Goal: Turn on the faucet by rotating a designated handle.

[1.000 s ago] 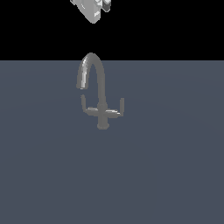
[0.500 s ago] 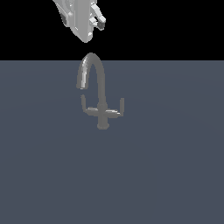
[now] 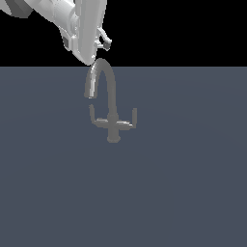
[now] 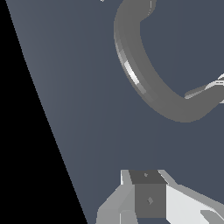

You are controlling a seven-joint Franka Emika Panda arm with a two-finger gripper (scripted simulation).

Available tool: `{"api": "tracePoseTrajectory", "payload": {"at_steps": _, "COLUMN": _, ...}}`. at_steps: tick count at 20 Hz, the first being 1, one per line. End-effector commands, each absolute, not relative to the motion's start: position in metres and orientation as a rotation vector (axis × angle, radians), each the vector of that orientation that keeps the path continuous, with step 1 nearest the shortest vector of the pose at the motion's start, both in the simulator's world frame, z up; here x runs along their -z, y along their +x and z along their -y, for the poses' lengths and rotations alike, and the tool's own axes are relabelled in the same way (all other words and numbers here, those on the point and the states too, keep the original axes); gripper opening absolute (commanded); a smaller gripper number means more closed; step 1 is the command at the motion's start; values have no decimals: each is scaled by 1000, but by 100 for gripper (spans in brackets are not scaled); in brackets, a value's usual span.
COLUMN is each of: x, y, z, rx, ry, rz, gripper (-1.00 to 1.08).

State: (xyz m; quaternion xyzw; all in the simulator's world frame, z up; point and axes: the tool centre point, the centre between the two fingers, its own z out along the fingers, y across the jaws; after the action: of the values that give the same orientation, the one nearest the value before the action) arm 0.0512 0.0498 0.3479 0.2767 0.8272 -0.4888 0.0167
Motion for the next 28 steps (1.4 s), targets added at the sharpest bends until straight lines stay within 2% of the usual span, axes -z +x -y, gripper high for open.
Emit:
{"api": "tracePoseTrajectory", "payload": {"at_steps": 1, "x": -337, "y": 58, "z": -55, "rx": 1568, "ry": 760, "rz": -2609, "gripper": -100}}
{"api": "tracePoseTrajectory", "payload": {"at_steps": 28, "x": -205, "y": 96, "z": -99, "rx": 2041, "ry": -342, "rz": -2840, "gripper": -100}}
